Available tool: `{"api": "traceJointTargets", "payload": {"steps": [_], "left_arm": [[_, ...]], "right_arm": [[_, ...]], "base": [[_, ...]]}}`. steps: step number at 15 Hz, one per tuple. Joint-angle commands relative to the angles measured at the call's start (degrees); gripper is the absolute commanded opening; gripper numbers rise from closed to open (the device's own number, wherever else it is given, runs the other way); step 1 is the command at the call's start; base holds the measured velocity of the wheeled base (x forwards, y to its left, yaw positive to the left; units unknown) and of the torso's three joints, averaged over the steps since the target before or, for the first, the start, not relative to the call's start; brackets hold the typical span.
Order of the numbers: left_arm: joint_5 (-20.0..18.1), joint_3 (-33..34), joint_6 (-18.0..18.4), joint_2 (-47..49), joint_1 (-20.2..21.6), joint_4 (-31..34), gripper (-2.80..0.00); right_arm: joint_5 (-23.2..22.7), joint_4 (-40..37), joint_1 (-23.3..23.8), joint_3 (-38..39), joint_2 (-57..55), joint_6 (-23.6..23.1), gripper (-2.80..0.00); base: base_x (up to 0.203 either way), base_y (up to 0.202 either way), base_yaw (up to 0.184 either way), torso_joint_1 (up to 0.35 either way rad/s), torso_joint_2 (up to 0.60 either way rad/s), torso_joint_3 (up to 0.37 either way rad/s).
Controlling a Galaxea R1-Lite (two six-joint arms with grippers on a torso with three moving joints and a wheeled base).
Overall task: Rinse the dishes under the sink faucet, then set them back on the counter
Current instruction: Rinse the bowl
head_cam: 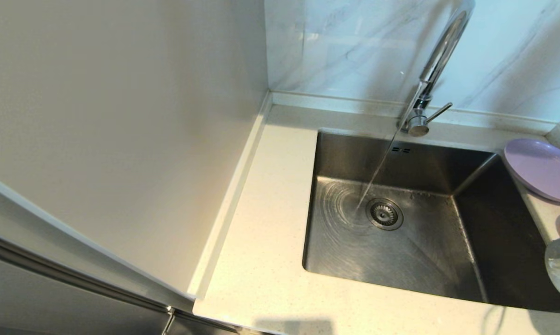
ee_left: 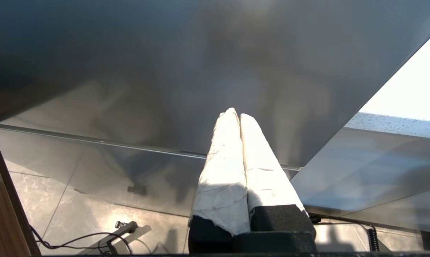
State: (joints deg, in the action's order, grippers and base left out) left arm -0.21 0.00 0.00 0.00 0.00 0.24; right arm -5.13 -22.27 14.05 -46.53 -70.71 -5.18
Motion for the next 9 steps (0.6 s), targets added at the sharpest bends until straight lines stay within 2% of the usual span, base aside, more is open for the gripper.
{"api": "traceJointTargets", "payload": {"steps": [1, 2, 5, 6, 9], "left_arm": [[0.0, 0.0, 0.0, 0.0, 0.0, 0.0, -2.8], [0.0, 0.0, 0.0, 0.0, 0.0, 0.0, -2.8], [0.0, 0.0, 0.0, 0.0, 0.0, 0.0, -2.8], [-0.1, 0.0, 0.0, 0.0, 0.0, 0.0, -2.8], [0.0, 0.0, 0.0, 0.0, 0.0, 0.0, -2.8]], "right_arm": [[-0.1, 0.0, -7.2, -0.9, 0.5, -0.5, -2.8], [-0.2, 0.0, -9.5, -1.4, 0.5, -2.4, -2.8], [-0.2, -0.3, -12.9, -2.4, -0.3, -16.4, -2.8], [-0.3, -0.3, -14.3, -3.3, -0.9, -19.5, -2.8], [-0.6, -0.3, -19.2, -4.7, -2.3, -23.1, -2.8]], "base": [[0.0, 0.0, 0.0, 0.0, 0.0, 0.0], [0.0, 0.0, 0.0, 0.0, 0.0, 0.0], [0.0, 0.0, 0.0, 0.0, 0.0, 0.0], [0.0, 0.0, 0.0, 0.0, 0.0, 0.0], [0.0, 0.0, 0.0, 0.0, 0.0, 0.0]]}}
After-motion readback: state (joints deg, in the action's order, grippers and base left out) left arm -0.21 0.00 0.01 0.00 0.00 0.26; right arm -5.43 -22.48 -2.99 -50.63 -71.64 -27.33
